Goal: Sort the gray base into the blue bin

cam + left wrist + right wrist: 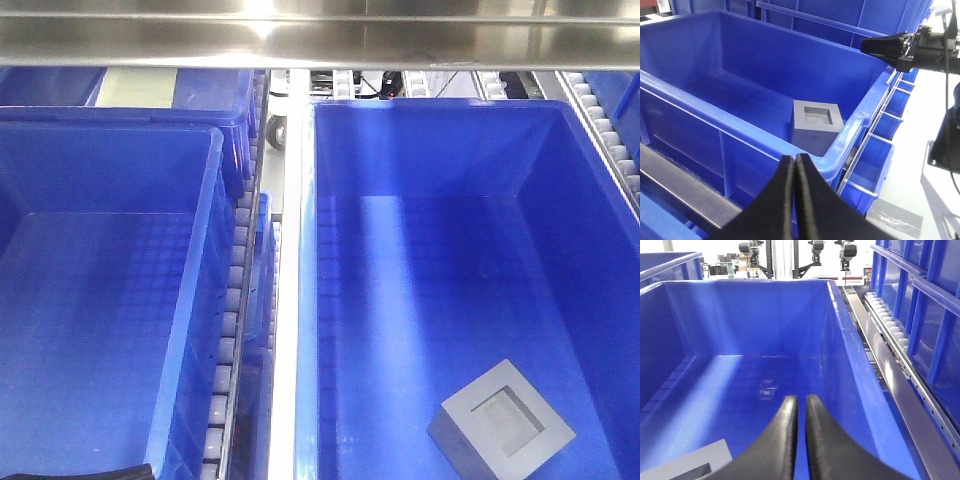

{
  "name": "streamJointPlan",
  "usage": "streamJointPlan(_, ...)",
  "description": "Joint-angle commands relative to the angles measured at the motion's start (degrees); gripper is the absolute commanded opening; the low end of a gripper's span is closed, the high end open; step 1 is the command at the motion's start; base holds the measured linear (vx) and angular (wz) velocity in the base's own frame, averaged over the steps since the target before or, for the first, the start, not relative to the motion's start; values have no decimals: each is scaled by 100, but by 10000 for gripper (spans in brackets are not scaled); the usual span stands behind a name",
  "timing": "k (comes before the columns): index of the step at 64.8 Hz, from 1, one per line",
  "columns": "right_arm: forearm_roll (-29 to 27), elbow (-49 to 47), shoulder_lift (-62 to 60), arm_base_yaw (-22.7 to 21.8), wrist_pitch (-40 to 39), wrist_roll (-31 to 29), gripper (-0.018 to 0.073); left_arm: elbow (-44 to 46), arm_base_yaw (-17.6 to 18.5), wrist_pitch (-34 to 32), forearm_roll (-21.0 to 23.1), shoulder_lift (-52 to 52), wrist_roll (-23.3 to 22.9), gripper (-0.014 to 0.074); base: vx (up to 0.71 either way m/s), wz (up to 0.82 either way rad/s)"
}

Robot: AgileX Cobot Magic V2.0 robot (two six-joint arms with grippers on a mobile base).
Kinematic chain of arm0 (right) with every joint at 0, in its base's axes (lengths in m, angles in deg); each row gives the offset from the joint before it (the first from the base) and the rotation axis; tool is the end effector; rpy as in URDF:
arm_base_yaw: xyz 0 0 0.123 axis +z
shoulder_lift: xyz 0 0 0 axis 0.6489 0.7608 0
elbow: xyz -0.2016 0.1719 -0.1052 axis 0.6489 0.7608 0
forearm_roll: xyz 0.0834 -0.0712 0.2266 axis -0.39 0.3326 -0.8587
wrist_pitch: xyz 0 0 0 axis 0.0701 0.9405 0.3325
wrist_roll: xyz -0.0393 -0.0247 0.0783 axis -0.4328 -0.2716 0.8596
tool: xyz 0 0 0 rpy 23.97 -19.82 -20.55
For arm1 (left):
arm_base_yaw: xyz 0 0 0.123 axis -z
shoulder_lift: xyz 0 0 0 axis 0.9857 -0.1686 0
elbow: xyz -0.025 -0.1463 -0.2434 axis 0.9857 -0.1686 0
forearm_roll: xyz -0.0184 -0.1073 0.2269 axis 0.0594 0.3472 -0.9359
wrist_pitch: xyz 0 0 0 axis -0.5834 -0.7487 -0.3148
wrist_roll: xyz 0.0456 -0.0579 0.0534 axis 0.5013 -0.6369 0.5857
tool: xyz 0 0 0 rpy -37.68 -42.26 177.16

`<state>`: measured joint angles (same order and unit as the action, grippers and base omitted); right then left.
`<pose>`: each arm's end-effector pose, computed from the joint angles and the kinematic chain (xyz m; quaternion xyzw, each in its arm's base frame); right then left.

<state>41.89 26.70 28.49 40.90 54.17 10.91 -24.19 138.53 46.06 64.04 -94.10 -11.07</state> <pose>0.0566 0.0002 0.1938 0.0084 0.7161 0.0118 0.6979 0.0570 -0.0922 0.2587 0.3727 0.6783 -0.3118 0.5512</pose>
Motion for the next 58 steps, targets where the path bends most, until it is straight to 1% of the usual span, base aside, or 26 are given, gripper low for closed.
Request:
streamJointPlan(1, 37, -22, -51, -21, -453, -38, -4, 132, -40, -375, -181, 4, -47, -6, 0, 0)
streamJointPlan(6, 37, -22, -51, -21, -453, -38, -4, 132, -249, -375, -256, 4, -47, -6, 0, 0)
streamJointPlan(12, 37, -22, -51, -21, -453, -38, -4, 132, -642, -321, -276, 8, -47, -6, 0, 0)
streamJointPlan(17, 37, -22, -51, -21, -453, -38, -4, 132, -1073, -176, -281, 136, -43, -6, 0, 0)
streamJointPlan(18, 37, -22, -51, -21, -453, -38, -4, 132, -1107, -140, -281, 157, -43, -6, 0, 0)
streamJointPlan(19, 37, -22, -51, -21, -453, -38, -4, 132, -1243, -91, -281, 252, -43, -6, 0, 0)
streamJointPlan(26, 37, -22, -51, -21, -453, -38, -4, 132, -1820, 218, -281, 758, 74, -6, 0, 0)
streamJointPlan(29, 37, -22, -51, -21, -453, -38, -4, 132, -2135, 358, -281, 1002, 155, -6, 0, 0)
streamJointPlan(34, 37, -22, -51, -21, -453, -38, -4, 117, -2789, 566, -281, 1402, 310, -6, 0, 0)
streamJointPlan(42, 37, -22, -51, -21, -453, -38, -4, -163, -3752, 526, -281, 2017, 578, -6, 0, 0)
streamJointPlan(43, 37, -22, -51, -21, -453, -38, -4, -206, -3801, 518, -281, 2078, 579, -6, 0, 0)
streamJointPlan(52, 37, -22, -51, -21, -453, -38, -4, -602, -4907, 398, -281, 2619, 543, -6, 0, 0)
streamJointPlan(55, 37, -22, -51, -21, -453, -38, -4, -689, -5180, 373, -275, 2721, 507, -6, 0, 0)
streamJointPlan(58, 37, -22, -51, -21, -453, -38, -4, -769, -5336, 320, -275, 2802, 494, -6, 0, 0)
